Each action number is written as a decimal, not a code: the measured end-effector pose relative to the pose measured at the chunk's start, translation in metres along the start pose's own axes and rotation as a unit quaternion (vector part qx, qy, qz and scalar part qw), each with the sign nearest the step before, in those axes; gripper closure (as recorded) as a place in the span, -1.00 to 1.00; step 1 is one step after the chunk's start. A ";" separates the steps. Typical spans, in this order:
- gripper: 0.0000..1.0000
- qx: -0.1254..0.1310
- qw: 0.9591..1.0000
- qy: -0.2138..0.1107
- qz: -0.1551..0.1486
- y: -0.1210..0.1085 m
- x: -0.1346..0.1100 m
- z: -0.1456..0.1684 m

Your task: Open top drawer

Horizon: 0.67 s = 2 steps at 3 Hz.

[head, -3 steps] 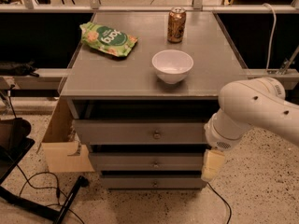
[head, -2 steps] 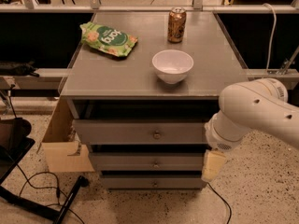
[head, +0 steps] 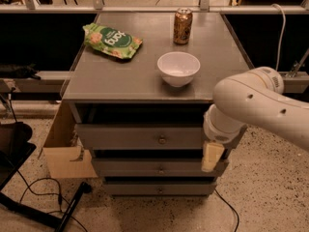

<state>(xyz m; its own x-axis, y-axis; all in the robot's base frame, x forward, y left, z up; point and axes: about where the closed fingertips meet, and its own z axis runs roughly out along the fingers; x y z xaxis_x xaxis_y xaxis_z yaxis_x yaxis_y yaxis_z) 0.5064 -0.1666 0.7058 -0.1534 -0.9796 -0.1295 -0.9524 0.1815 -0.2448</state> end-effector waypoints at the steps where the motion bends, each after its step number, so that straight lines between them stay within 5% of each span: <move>1: -1.00 0.011 1.000 0.004 -0.010 -0.020 -0.016 0.016; 2: -0.92 0.006 1.000 0.002 -0.004 -0.032 -0.023 0.049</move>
Offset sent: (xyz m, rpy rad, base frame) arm 0.0737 0.0300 -0.0521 -0.0180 -0.0179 0.0104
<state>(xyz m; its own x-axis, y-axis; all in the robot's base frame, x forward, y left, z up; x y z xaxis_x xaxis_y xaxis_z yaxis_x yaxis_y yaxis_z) 0.5537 -0.1459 0.6696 -0.1465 -0.9816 -0.1226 -0.9505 0.1740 -0.2576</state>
